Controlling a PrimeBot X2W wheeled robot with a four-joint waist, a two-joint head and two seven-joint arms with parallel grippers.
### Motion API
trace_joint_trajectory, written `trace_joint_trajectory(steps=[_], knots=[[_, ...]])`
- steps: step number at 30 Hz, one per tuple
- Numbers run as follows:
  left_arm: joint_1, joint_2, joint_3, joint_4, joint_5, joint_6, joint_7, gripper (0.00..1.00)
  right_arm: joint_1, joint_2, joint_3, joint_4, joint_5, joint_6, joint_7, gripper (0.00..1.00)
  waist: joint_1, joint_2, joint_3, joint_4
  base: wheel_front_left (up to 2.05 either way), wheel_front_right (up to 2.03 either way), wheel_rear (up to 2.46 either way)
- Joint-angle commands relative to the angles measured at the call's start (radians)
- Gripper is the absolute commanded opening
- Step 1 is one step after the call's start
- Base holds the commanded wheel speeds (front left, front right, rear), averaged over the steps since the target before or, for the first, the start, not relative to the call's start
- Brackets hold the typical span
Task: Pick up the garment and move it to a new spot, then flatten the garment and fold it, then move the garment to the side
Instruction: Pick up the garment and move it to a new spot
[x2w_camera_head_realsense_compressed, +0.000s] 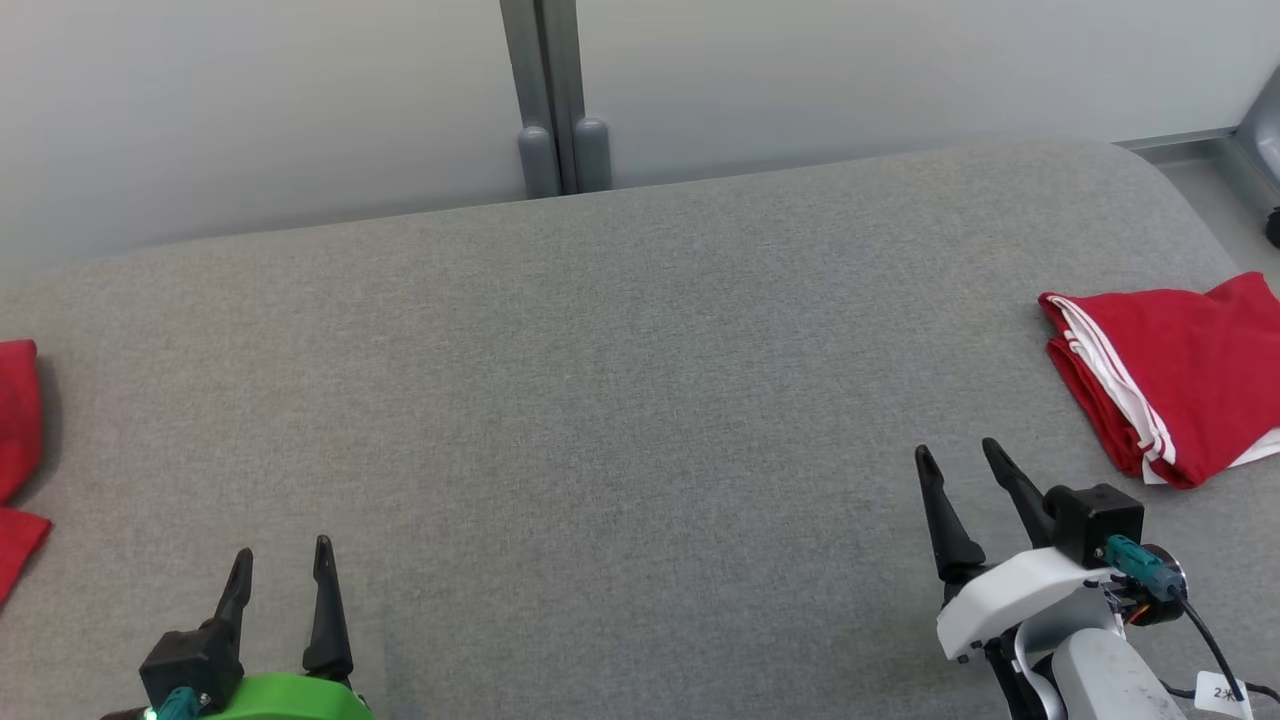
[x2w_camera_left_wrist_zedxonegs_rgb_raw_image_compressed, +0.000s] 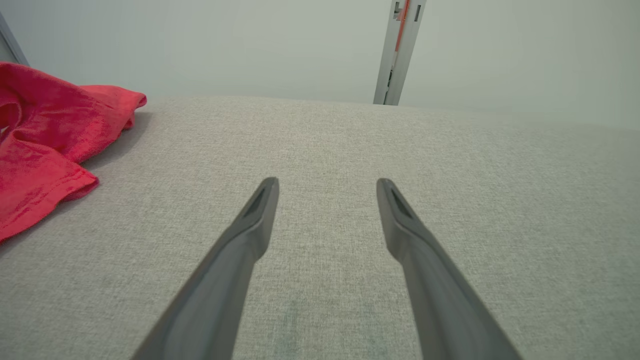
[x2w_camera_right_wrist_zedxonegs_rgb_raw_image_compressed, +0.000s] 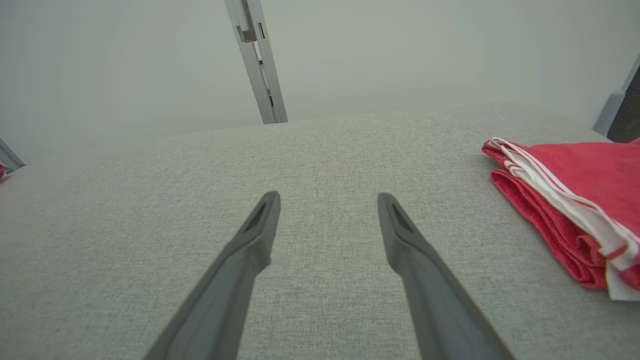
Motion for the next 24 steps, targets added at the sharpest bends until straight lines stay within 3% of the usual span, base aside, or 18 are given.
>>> trace_joint_trajectory(steps=[1,24], knots=[[-0.009,0.003,0.007,-0.011,0.004,0.006,0.0,1.0,0.0,-0.004,0.003,0.002,0.0,-0.002,-0.004,1.0,0.0,0.0,0.011,0.019,0.0,0.0,0.0],[-0.026,0.003,0.109,0.004,0.034,0.0,0.0,1.0,-0.058,-0.004,0.071,0.037,0.024,-0.002,-0.004,1.0,0.0,0.0,0.049,0.441,0.0,0.0,0.0]])
